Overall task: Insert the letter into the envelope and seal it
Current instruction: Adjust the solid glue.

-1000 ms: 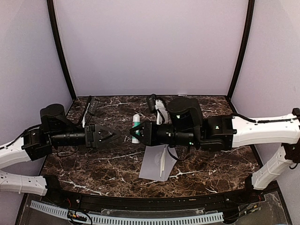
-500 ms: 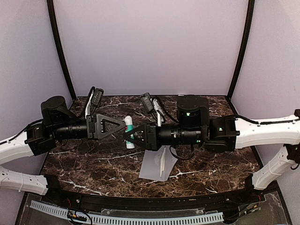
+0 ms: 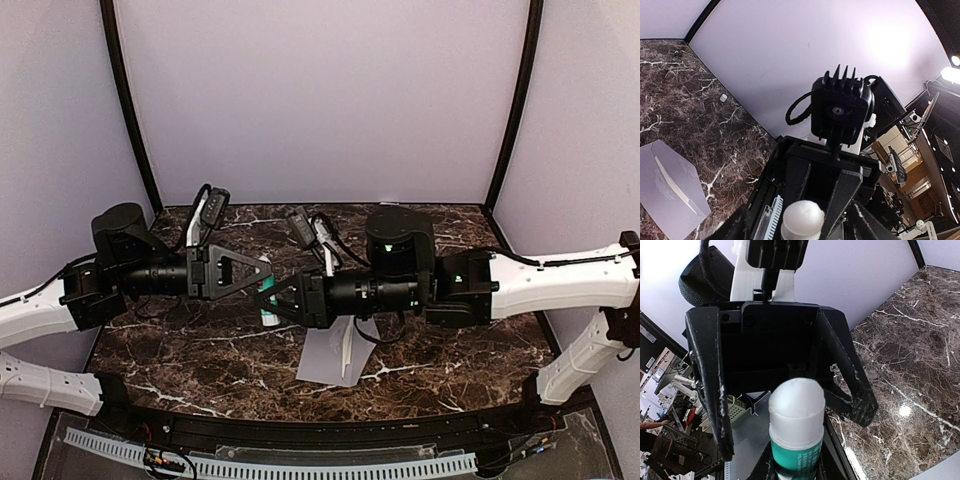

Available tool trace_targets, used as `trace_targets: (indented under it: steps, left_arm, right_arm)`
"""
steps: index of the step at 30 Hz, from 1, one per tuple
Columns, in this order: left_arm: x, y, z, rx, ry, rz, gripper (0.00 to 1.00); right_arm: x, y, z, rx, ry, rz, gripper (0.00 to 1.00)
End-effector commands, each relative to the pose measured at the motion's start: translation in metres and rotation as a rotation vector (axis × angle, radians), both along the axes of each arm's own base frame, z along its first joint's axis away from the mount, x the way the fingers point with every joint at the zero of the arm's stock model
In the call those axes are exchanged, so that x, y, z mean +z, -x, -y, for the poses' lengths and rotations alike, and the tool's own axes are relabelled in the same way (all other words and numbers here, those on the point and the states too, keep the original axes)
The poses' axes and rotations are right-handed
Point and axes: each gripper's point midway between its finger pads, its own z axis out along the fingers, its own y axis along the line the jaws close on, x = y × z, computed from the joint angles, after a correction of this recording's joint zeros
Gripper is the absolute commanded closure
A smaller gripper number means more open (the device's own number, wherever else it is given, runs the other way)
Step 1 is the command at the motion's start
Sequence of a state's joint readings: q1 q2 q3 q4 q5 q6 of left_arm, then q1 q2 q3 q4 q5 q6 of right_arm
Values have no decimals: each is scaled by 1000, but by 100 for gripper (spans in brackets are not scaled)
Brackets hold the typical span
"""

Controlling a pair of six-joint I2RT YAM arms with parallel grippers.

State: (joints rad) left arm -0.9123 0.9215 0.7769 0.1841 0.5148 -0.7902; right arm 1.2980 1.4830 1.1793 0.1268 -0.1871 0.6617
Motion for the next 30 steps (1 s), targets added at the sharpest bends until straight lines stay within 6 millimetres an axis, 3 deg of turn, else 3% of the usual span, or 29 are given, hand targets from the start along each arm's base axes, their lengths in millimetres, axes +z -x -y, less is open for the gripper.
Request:
trace_targets:
  steps: [1,8,25,27,30]
  left_arm:
    - [9,4,2,-35,35,19,40]
    - [8,5,4,-49,37,11,59]
    - [4,8,6,-71,39,-13,91]
    - [6,7,7,-70,45,-15,95]
    - [18,5,6,-55,85,-1,98]
  right_arm:
    - [26,4,-4,17,-67,35,98]
    - [22,4,-6,20,-56,30,98]
    - [13,-7,-4,-44,-27,14,98]
    - [13,-9,-3,-58,-30,13,93]
    - [17,-11,1,-78,-54,6,70]
